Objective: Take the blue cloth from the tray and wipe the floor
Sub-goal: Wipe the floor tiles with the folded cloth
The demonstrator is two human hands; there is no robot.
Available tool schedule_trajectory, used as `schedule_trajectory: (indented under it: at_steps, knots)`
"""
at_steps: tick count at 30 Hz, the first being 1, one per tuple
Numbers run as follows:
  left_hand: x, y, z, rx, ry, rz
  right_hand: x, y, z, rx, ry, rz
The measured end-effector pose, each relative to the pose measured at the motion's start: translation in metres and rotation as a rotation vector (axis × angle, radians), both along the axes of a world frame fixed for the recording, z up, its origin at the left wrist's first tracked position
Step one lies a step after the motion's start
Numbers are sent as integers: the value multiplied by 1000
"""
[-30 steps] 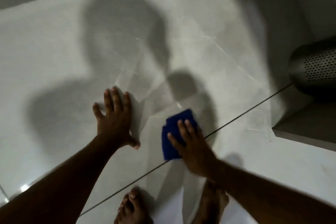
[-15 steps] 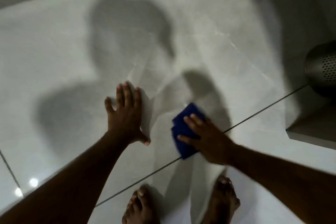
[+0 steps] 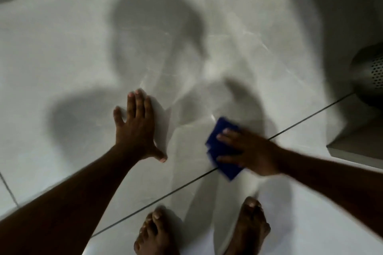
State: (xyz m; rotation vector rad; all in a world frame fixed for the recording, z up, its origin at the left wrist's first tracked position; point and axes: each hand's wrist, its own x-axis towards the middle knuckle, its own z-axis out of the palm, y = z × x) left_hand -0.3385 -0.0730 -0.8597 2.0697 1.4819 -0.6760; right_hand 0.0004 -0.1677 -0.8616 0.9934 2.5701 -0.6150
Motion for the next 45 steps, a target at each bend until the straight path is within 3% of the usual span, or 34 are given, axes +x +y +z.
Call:
schedule_trajectory:
  at_steps: [3, 5, 7, 9, 11, 14, 16, 19, 21, 23, 25, 27, 29, 30, 31, 33, 35, 36, 38, 41, 43, 45]
  knots:
    - [2, 0, -3, 15, 4, 3, 32, 72, -11, 75, -84, -369]
    - [4, 0, -4, 26, 8, -5, -12, 118, -22, 256, -73, -636]
    - [3, 0, -4, 38, 12, -5, -85, 143, -26, 285, -39, -761]
    - [2, 0, -6, 50, 11, 6, -141, 128, -25, 239, 41, -634]
    - [0, -1, -3, 55, 1, 16, -149, 62, -23, 174, 76, -355]
    - [-1, -1, 0, 43, 4, 16, -63, -40, -6, 57, 46, 24]
    - [1, -1, -3, 42, 11, 11, 13, -50, 2, 84, -17, 69]
    - [3, 0, -6, 37, 5, 15, 50, 8, -4, 217, -100, -387]
    - [4, 1, -7, 37, 14, 11, 16, 65, -12, 245, -127, -775]
    - [5, 2, -5, 39, 26, 12, -42, 93, -15, 218, -100, -891]
    - [4, 2, -4, 31, 20, 14, -90, 72, -19, 191, -38, -705]
    - [1, 1, -3, 32, 12, 14, -101, 22, -12, 64, 7, -301]
    - [-1, 0, -3, 42, 11, 12, -59, 7, -1, 16, 44, 23]
    - [-2, 0, -5, 46, 6, 9, -32, 15, -3, 89, 59, 43]
    - [-2, 0, -6, 50, 2, 1, -6, 26, -7, 165, 47, -71]
    - [-2, 1, -5, 53, -10, -5, 32, 41, -11, 238, -31, -581]
    - [-1, 1, -2, 48, 6, 7, 20, 22, -7, 230, -94, -1090]
    - [1, 1, 2, 45, 17, 19, -8, 1, -5, 209, -116, -1229]
    - [9, -5, 17, 26, 46, 40, -84, -51, 7, 87, -74, -1236]
    - [19, -32, 51, 26, 41, 145, -181, -85, 42, -397, 186, -1080]
    - [16, -51, 94, 18, 3, 318, -208, -68, 78, -679, 321, -1247]
    - [6, -61, 148, -5, -92, 541, -217, -41, 132, -744, 424, -1484]
